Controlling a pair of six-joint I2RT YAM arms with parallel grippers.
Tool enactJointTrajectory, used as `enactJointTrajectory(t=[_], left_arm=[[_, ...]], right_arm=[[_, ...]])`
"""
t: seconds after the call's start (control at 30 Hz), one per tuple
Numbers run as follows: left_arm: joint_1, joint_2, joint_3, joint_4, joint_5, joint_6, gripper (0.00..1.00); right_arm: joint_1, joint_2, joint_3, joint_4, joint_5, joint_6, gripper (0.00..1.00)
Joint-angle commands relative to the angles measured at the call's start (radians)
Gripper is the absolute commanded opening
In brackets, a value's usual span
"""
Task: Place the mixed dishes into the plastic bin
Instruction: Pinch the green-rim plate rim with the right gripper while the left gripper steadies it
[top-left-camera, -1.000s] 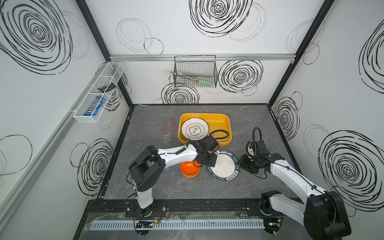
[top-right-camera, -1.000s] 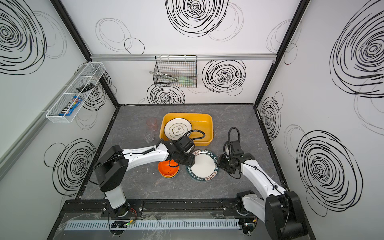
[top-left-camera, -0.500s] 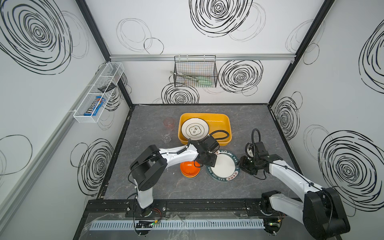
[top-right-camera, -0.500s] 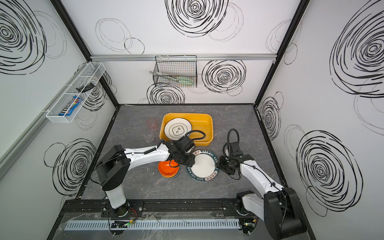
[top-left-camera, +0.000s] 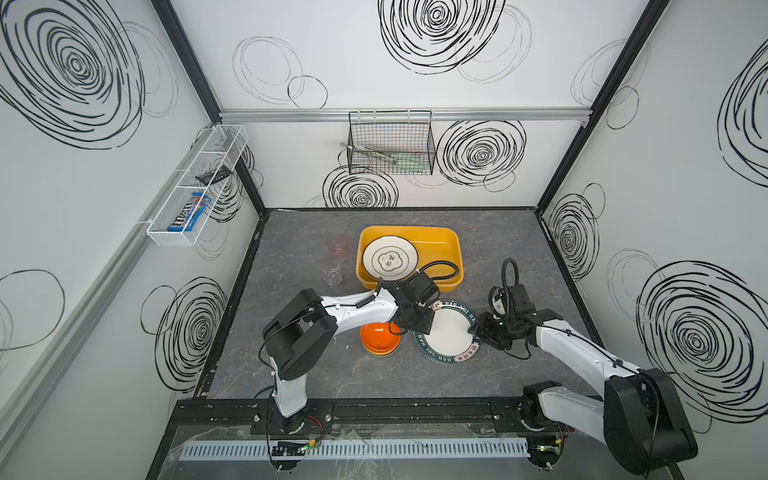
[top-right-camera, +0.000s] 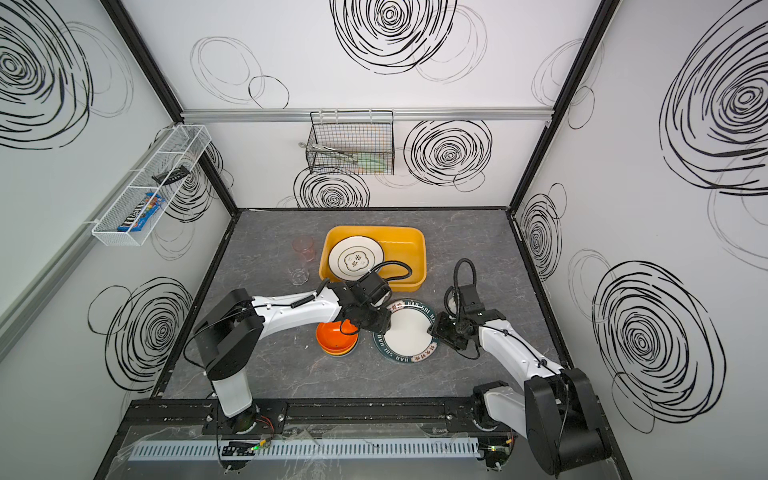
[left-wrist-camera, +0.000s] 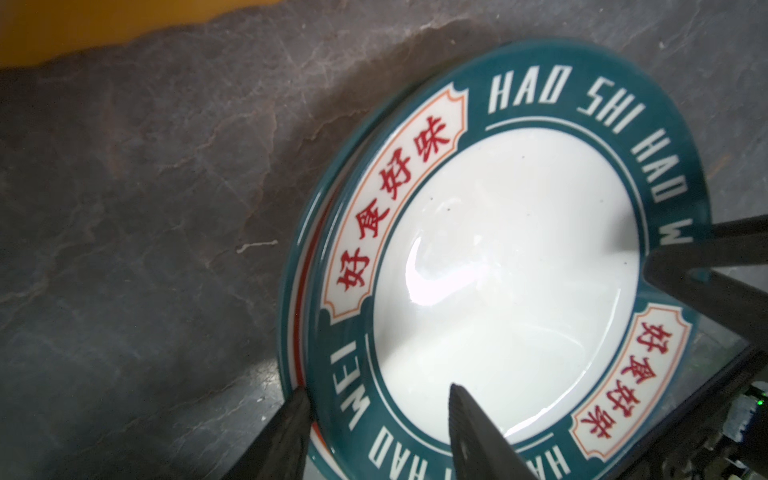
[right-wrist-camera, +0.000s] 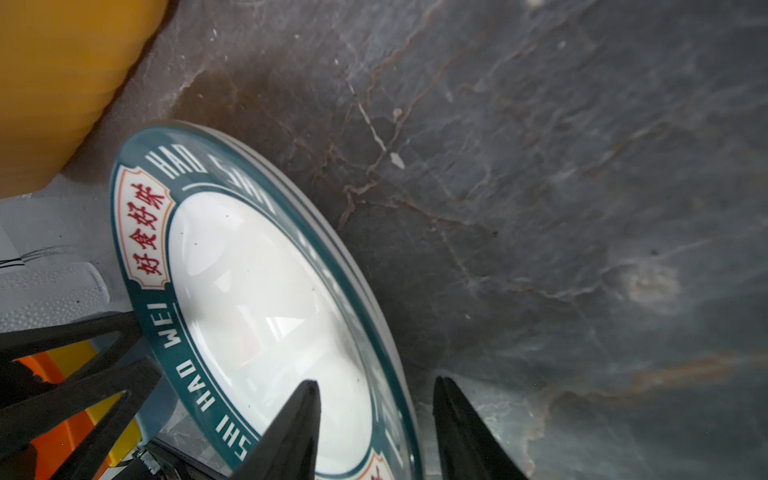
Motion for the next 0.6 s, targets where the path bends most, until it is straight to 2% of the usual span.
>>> enactJointTrajectory(t=[0.0,0.57], left_arm=[[-0.01,0.024,0.011,0.005,0.02,0.001,0.56],[-0.027,0.043,0.017,0.014,0.049,0.009,0.51]], right_arm=[[-0.004,0.003,-0.016,0.012,-0.007,0.011,0.49],[-0.003,-0.035,-0.025,-0.016,0.03,0.023,0.51]])
